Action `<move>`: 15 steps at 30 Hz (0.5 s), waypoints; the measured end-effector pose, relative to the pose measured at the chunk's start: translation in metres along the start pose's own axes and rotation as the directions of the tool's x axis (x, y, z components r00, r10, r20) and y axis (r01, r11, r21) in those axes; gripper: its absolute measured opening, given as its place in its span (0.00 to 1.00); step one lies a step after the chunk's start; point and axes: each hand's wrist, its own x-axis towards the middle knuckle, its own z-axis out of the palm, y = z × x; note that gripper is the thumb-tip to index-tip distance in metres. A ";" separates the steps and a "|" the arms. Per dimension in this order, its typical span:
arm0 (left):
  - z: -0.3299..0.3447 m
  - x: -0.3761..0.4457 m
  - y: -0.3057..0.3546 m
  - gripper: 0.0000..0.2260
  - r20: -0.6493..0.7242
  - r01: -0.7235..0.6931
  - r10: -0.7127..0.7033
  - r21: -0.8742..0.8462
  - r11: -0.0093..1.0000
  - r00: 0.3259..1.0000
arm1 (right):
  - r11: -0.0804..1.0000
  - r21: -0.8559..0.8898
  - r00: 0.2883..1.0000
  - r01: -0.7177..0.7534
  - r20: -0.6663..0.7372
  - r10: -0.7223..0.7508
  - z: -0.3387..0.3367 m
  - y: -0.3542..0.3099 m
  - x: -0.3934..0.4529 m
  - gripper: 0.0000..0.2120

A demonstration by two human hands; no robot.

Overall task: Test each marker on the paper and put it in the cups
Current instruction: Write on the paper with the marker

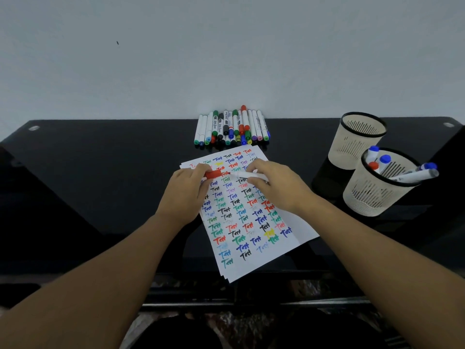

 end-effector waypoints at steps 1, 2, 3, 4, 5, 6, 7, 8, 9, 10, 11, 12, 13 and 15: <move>-0.001 0.000 0.001 0.11 0.001 -0.002 0.002 0.001 1.000 1.000 | 1.000 0.008 1.000 -0.001 0.002 0.001 0.001 0.000 0.001 0.11; -0.001 0.000 0.002 0.11 0.001 -0.005 0.005 0.001 1.000 1.000 | 1.000 0.017 1.000 0.001 0.002 -0.001 0.003 0.000 0.002 0.11; -0.002 -0.001 0.002 0.11 -0.002 -0.011 0.011 0.003 1.000 1.000 | 1.000 0.026 1.000 0.003 -0.001 -0.003 0.003 0.000 0.003 0.12; -0.002 -0.001 0.002 0.11 -0.005 -0.019 0.019 0.005 1.000 1.000 | 0.999 0.035 1.000 0.008 -0.007 -0.008 0.003 -0.001 0.003 0.12; -0.002 -0.001 0.003 0.11 -0.005 -0.022 0.022 0.007 1.000 1.000 | 0.999 0.044 1.000 0.013 -0.009 -0.013 0.004 -0.002 0.004 0.12; -0.003 -0.001 0.003 0.11 -0.002 -0.022 0.022 0.006 1.000 1.000 | 0.999 0.048 1.000 0.021 -0.008 -0.021 0.004 -0.002 0.005 0.12; -0.003 -0.001 0.003 0.11 0.003 -0.021 0.021 0.006 1.000 1.000 | 0.998 0.047 1.000 0.030 -0.002 -0.030 0.006 -0.003 0.007 0.11; -0.004 -0.001 0.003 0.11 0.009 -0.024 0.024 0.003 1.000 1.000 | 0.998 0.047 0.999 0.039 0.005 -0.039 0.007 -0.004 0.008 0.11; -0.004 -0.001 0.004 0.11 0.014 -0.029 0.029 0.000 1.000 0.999 | 0.997 0.054 0.999 0.046 0.009 -0.047 0.007 -0.006 0.009 0.11; -0.004 -0.001 0.004 0.11 0.016 -0.035 0.035 -0.005 0.999 0.999 | 0.996 0.066 0.999 0.053 0.007 -0.054 0.008 -0.008 0.010 0.10; -0.004 -0.002 0.004 0.12 0.019 -0.037 0.037 -0.011 0.999 0.999 | 0.996 0.073 0.998 0.056 0.007 -0.056 0.009 -0.010 0.011 0.10; -0.004 -0.002 0.004 0.12 0.020 -0.038 0.038 -0.015 0.999 0.999 | 0.996 0.067 0.998 0.058 0.010 -0.059 0.010 -0.012 0.013 0.10; -0.005 -0.003 0.003 0.13 0.019 -0.038 0.038 -0.016 0.999 0.999 | 0.997 0.043 0.998 0.058 0.022 -0.059 0.010 -0.015 0.014 0.10; -0.005 -0.003 0.004 0.13 0.023 -0.041 0.041 -0.015 0.999 0.999 | 0.996 -0.033 0.996 0.079 0.038 -0.078 0.007 -0.019 0.014 0.11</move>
